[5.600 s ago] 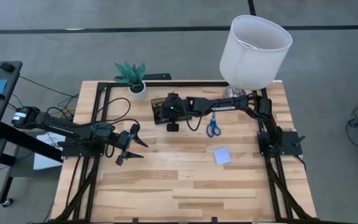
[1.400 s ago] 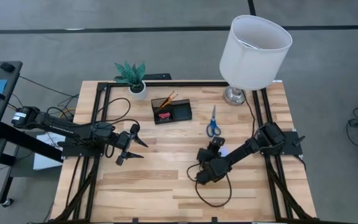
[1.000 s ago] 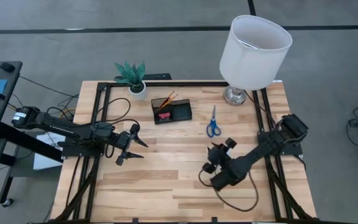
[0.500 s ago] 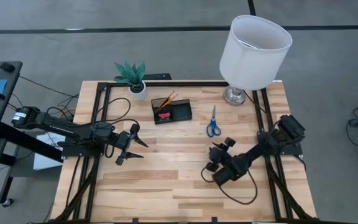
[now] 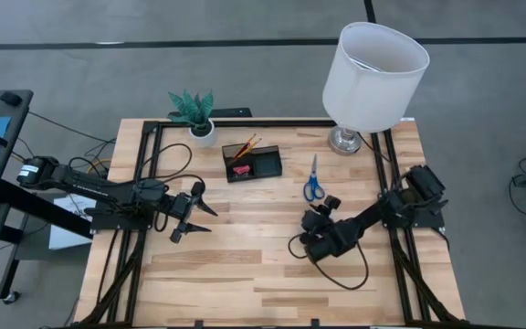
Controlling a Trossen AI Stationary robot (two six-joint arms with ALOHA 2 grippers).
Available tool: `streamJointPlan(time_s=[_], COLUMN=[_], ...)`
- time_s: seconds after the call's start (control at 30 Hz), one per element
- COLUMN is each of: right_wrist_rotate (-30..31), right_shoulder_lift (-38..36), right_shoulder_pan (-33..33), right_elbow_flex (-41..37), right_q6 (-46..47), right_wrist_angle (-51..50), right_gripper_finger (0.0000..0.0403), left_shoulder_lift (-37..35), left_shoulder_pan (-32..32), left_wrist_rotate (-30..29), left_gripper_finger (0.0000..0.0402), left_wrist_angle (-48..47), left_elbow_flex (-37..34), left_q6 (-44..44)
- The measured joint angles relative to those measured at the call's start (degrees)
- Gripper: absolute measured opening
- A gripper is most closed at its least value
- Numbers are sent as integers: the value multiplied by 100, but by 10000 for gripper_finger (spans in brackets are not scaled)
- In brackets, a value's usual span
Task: Pick and place office supplies into organizer
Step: Put the blue scissors into the black desk organizer
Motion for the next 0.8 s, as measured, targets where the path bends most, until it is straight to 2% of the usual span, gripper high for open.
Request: streamJointPlan(time_s=[0.53, 0.8], right_wrist_rotate=[-497, -500], right_shoulder_lift=[-24, -26], right_shoulder_pan=[-404, -472], right_elbow_flex=[22, 22], right_q6=[-907, -1079], right_wrist_angle=[216, 140], right_gripper_finger=[123, 123], left_shoulder_lift=[0, 0], left_shoulder_pan=[0, 0], left_wrist_rotate=[0, 0], left_gripper_finger=[223, 223], left_wrist_angle=[-25, -27], left_elbow_flex=[0, 0], left_q6=[1, -2])
